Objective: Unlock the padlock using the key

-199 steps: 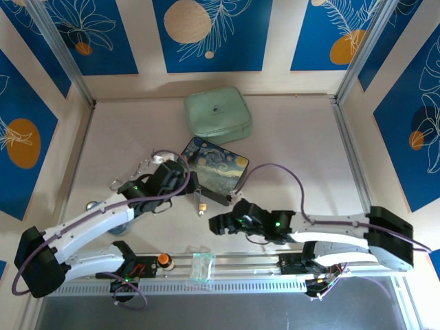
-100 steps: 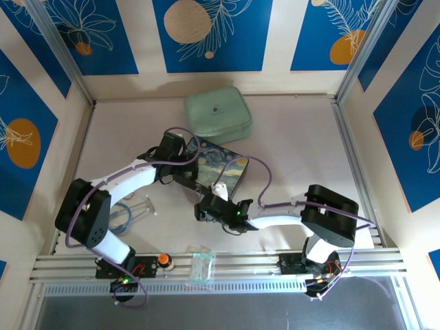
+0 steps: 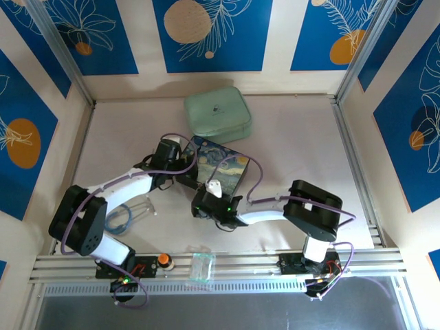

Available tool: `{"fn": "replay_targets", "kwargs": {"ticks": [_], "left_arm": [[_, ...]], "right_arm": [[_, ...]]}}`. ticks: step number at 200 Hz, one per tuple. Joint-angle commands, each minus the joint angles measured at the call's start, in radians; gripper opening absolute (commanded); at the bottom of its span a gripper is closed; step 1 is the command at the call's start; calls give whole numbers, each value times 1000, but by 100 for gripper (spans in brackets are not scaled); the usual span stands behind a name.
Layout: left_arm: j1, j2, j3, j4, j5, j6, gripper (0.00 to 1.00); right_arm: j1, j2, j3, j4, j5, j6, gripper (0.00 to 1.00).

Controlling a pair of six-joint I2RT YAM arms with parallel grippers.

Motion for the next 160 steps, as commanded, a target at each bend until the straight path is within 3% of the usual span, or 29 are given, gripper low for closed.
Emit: {"fn": "replay_targets", "kwargs": {"ticks": [1,49,108,160], "left_arm": [[8,-19,-18,-48,-3,-1,91],[8,-27,-28,-62,-21,-5,91],[5,-54,-48,-69,-8,-27,90],[-5,-81,-106,-52,12,-53,86]], "right_arm": [[1,34,42,-50,23,33,65],[1,39,32,-115,34,61,49],[12,40,47,-164,37,47,39],[16,-31,-51,-153,27,87,31]]}}
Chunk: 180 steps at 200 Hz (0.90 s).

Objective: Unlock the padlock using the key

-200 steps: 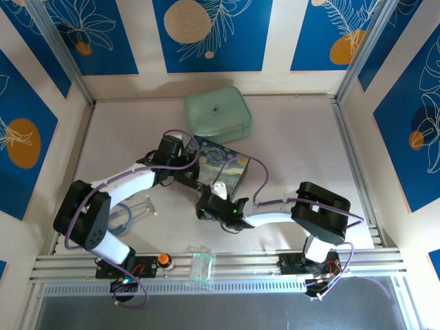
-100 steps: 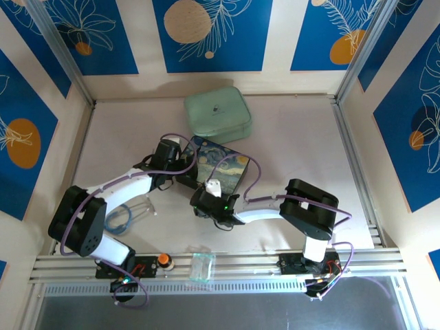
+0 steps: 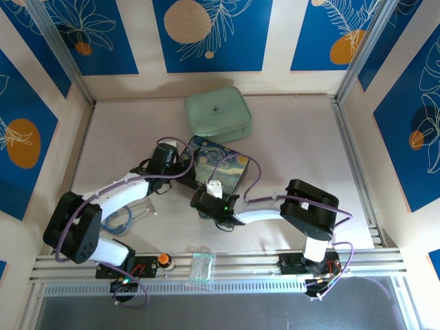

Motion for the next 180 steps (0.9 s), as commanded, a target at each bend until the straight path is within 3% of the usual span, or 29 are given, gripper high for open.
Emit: {"fn": "replay_targets", "kwargs": {"ticks": [1,35,69,95,126,156,180], "left_arm": [[-4,-16,-42,-50,11,-15,86],[-49,-67,-85,-72,31,-65,83],[-106,-205,-132,-112,37,-145,85],[-112,-259,-124,-119,53,-132,87],[-126,-158,-106,20,129,-105,89],[-187,-14,-33,50,70,-60,89],[-231,32,-41,88,33,-74,82]], "right_arm": [[11,-41,-67,-79,-5,48,31],[7,-119,-150,-90,-10,92,29],[-6,-207,-219,-139,-20,135,27],[-25,-295,-292,-177,-32,176,28],[-101,-367,-400,-68,-117,194,28],[-139,-374,-435,-10,-161,213,28],[-144,-370,-419,-37,-149,226,28]]}}
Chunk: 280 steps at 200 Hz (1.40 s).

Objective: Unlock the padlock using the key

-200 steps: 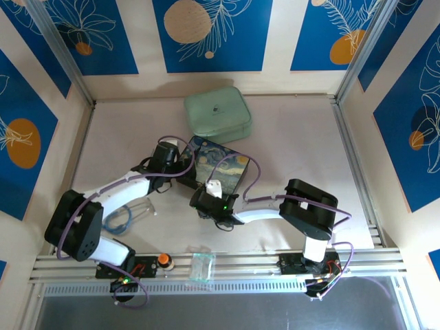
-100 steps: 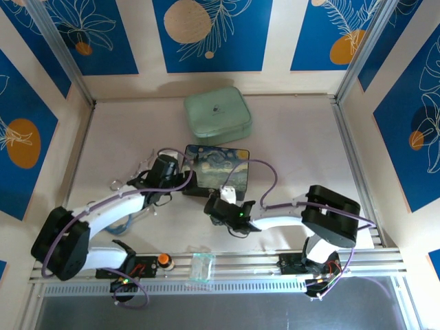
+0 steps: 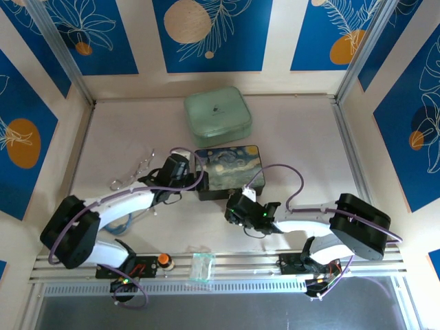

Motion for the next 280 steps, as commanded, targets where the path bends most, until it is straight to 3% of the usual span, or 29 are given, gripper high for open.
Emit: {"fn": "replay_targets", "kwargs": {"ticks": [1,15,45,86,123,141,164,183,200,250,280], "left_arm": [[-46,46,3,35,-41,16,82],[-68,51,-6,20,-86,-2,73],[-100,50,-11,-15,-111,-43,68],[-168,21,-1,-31,-84,-84,67],[-172,-48,16,-36,-89,-120,65],[-172,-50,44,-4,-92,-107,68],[-172,22,105,-2,-138,-87,84],[-193,70,144,-18,-231,-53,85],[-228,104,166,9,-303,69,85],[-274,166,202,77,-226,683,83],[-275,183,239,1,-146,846,89]], "right_arm": [[-25,27,-24,-76,18,34,28],[-45,33,-33,-62,11,52,27],[-113,32,-98,44,-25,103,26],[-136,-16,-75,-28,18,93,27],[-198,-65,-97,-70,24,67,27],[-214,-70,-106,-63,18,58,26],[-219,-65,-102,-50,4,33,26],[-219,-54,-95,-53,-2,23,26],[-225,-44,-102,-36,-19,24,26],[-228,-25,-103,-15,-52,16,26],[-231,-32,-115,-18,-46,19,26]]}}
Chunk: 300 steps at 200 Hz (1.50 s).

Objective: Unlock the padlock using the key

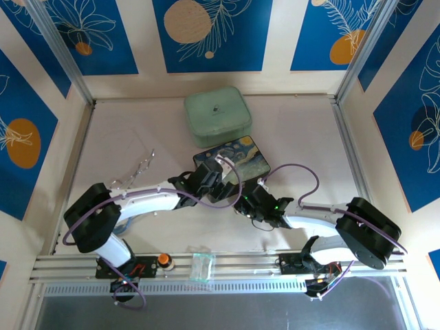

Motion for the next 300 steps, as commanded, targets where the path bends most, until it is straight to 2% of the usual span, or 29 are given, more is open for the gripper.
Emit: {"fn": "replay_targets", "kwargs": {"ticks": [1,18,40,69,90,97,107,122,133,150,217,236,300], "left_arm": [[-9,20,53,-56,80,260,89],[-22,58,78,-101,107,307,88],[-42,109,98,-152,36,337,86],[-53,129,88,-183,4,330,84],[-52,108,40,-102,41,299,85],[-49,107,48,-117,72,292,84],[-54,127,78,-165,42,292,83],[-58,161,86,-173,12,311,76],[-63,178,84,-176,2,321,65],[-75,189,74,-188,-44,324,64],[-91,183,35,-194,-7,334,58],[-92,176,10,-175,10,363,52],[-95,177,-22,-168,20,390,49]], "right_arm": [[-28,38,-43,-71,69,-20,26],[-32,34,-49,-65,68,-17,26],[-35,35,-52,-50,71,-5,26],[-41,41,-83,31,71,48,26],[-52,48,-98,76,64,74,26],[-56,52,-98,78,61,75,26],[-60,52,-99,74,61,76,26],[-68,51,-114,88,56,83,26],[-75,47,-127,103,58,96,26],[-94,50,-153,150,48,116,26],[-153,129,-128,308,26,196,26],[-162,107,-127,322,34,182,26],[-232,41,-164,359,14,212,25]]}}
